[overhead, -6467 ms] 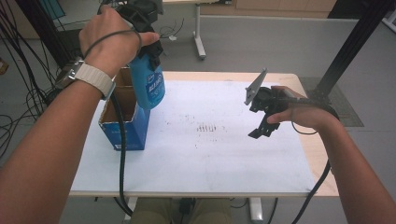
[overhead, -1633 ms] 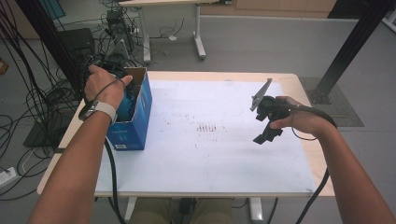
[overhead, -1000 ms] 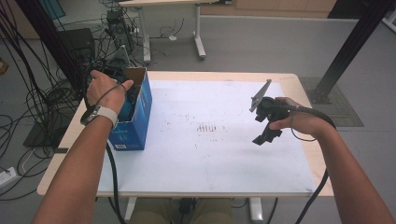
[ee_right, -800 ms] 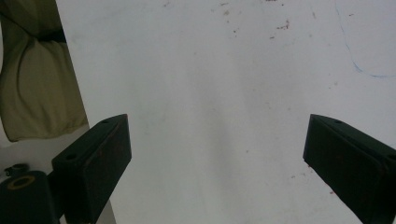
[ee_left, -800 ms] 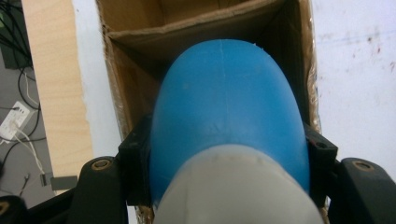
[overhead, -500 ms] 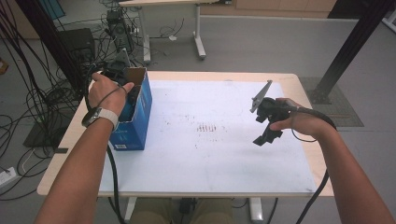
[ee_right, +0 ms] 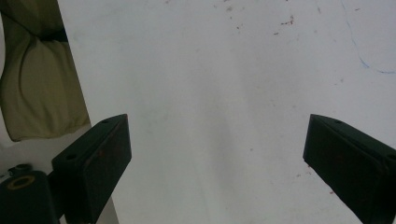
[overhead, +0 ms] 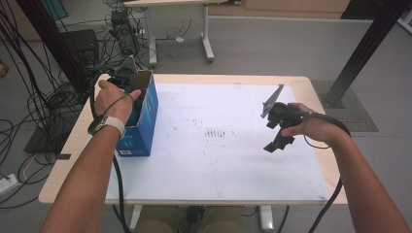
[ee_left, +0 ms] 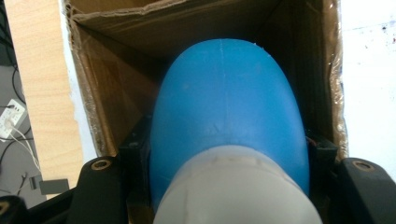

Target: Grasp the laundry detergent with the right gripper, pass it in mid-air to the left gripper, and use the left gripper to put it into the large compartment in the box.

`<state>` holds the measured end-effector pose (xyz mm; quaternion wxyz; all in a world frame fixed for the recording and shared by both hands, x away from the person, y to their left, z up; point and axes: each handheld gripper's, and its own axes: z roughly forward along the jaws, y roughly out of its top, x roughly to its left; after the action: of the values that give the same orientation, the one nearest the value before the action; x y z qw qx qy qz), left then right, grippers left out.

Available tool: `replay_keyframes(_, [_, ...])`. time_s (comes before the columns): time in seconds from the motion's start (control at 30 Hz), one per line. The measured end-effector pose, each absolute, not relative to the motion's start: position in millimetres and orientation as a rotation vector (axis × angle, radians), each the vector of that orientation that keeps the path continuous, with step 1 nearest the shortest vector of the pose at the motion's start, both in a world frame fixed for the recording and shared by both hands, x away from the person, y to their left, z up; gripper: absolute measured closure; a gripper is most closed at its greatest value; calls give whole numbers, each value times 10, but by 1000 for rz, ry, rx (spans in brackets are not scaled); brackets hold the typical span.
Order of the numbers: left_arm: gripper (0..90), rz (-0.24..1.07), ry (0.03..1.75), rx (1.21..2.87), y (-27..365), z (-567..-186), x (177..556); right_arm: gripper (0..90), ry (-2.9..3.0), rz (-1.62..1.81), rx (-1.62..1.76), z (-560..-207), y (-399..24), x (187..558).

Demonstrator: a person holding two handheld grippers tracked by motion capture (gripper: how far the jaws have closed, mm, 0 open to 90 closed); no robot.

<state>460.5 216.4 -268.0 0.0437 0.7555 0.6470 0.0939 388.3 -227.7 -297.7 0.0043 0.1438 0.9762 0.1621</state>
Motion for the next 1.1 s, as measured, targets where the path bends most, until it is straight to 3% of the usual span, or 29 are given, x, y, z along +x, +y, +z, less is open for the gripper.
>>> replay_keyframes(1.1, [375, 264, 1978, 2314, 2173, -2802, 4623, 76, 3061, 508, 464, -3023, -2327, 3850])
